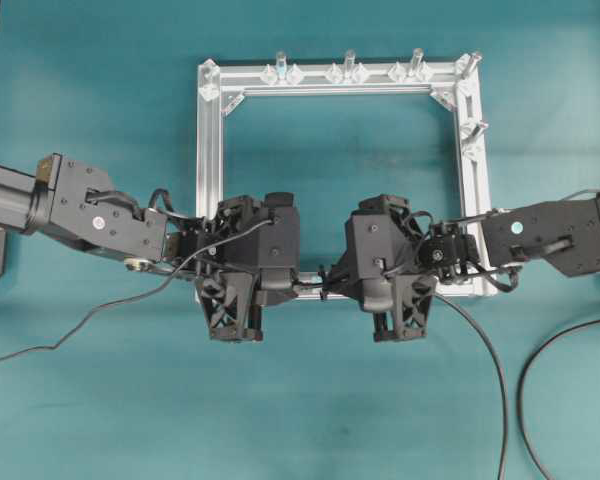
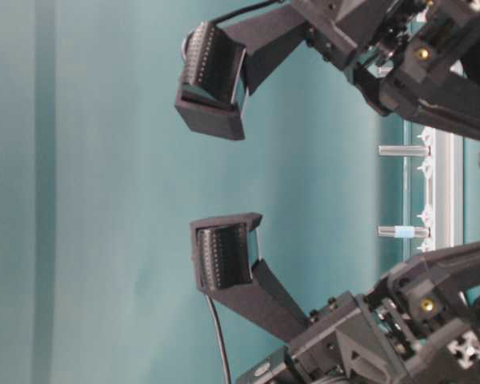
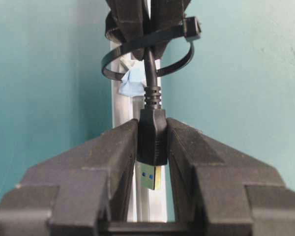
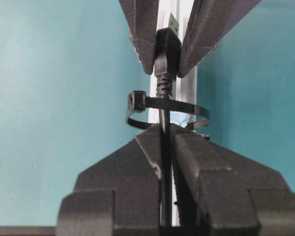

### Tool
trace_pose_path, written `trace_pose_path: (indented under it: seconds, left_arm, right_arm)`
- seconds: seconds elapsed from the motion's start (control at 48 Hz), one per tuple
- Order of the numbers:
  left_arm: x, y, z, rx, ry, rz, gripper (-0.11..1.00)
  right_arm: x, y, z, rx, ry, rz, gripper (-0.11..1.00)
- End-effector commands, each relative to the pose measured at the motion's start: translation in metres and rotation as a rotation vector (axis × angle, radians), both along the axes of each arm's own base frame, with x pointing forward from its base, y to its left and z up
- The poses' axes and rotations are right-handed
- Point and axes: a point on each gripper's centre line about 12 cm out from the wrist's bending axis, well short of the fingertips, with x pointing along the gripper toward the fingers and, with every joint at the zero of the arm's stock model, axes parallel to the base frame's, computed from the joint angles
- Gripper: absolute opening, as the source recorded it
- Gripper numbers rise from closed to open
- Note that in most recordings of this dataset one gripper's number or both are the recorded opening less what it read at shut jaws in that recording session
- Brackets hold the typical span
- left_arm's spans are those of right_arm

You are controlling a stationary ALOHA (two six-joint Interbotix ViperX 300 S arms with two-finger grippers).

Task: Insert the wire through the string loop located in the center.
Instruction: 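Close the left gripper on the USB connector beside the loop, then open the right gripper and pull the cable leftward through the loop with the left gripper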

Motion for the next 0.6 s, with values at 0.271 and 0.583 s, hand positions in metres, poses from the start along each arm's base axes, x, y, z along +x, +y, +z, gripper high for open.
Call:
trace_pose_path:
  seconds: [0.271,0.583]
  left_arm:
    - [0.0024,0.0004,0.0114,0.001,-0.034,-0.003,0.20]
    - [0.0023,0.0004,0.0113,-0.002,-0.032,0.001,0.20]
  right_arm:
    - [0.0029,-0.0003,0.0177,0.004,-0.046,-0.001,0.36]
    - [0.0017,-0.0005,0.0167,0.002,-0.031,-0.001,0.78]
